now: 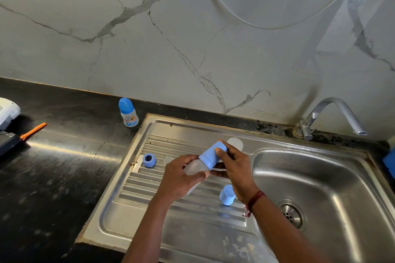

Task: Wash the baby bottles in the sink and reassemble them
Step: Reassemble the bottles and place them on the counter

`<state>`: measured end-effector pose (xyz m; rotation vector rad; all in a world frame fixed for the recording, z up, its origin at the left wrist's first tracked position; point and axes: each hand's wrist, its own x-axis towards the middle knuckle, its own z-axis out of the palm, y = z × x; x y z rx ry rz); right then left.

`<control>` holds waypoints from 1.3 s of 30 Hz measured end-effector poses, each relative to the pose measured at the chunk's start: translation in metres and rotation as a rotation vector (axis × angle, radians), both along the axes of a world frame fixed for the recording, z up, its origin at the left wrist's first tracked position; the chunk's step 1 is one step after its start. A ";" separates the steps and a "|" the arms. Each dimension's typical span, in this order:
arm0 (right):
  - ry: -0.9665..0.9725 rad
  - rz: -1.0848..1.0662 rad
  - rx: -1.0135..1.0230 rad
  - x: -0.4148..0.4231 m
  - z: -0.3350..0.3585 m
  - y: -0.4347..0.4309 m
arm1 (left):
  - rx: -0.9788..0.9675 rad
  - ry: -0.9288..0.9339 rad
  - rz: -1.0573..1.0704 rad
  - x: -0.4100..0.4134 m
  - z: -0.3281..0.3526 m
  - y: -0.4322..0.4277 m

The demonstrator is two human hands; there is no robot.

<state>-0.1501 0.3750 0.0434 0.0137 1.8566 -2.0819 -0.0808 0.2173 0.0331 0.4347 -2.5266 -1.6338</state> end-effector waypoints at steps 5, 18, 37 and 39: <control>0.018 0.014 -0.001 -0.003 0.004 0.001 | 0.025 0.046 0.024 -0.002 -0.001 0.006; 0.197 0.114 0.135 -0.008 0.018 -0.016 | 0.069 0.084 0.119 -0.008 0.000 0.004; 0.175 0.367 0.265 0.019 -0.003 -0.153 | 0.161 0.120 0.404 0.042 -0.005 -0.109; 0.215 0.359 0.300 0.011 -0.003 -0.174 | 0.225 0.142 0.448 0.043 -0.005 -0.127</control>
